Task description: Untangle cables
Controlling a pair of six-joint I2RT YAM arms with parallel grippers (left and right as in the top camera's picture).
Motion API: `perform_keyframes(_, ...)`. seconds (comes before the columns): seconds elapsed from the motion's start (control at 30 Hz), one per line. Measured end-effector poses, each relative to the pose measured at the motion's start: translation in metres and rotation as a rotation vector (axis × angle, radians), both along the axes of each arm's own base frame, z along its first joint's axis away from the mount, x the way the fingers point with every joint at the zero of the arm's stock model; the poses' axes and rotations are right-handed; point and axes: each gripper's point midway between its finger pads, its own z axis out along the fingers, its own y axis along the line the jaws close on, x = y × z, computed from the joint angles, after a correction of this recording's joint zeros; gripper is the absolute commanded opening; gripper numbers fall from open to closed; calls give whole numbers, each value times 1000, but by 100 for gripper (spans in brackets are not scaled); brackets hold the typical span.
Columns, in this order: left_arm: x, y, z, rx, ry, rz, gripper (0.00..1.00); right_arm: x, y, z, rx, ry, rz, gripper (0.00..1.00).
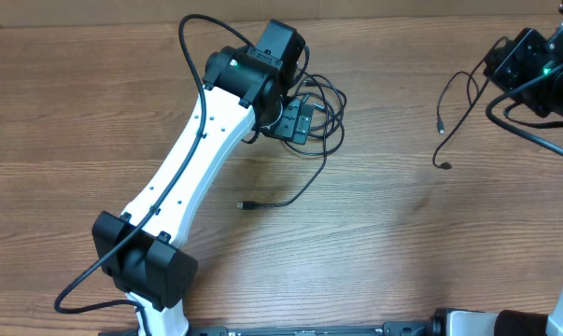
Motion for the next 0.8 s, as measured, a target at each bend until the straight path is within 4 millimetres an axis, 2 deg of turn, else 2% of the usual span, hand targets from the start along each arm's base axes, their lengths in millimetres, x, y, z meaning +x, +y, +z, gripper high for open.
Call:
perform_keyframes(0.13, 0, 0, 0, 0, 0, 0, 100, 11, 8, 15, 27, -78, 42, 4)
perform_keyframes(0.3, 0, 0, 0, 0, 0, 0, 100, 31, 18, 52, 47, -255, 106, 4)
perform_keyframes(0.5, 0, 0, 0, 0, 0, 0, 100, 48, 35, 109, 100, -498, 200, 4)
perform_keyframes(0.67, 0, 0, 0, 0, 1, 0, 99, 52, 49, 164, 142, -725, 292, 4)
perform_keyframes(0.73, 0, 0, 0, 0, 0, 0, 100, 55, 53, 171, 155, -755, 317, 4)
perform_keyframes(0.8, 0, 0, 0, 0, 1, 0, 100, 63, 52, 162, 167, -727, 312, 4)
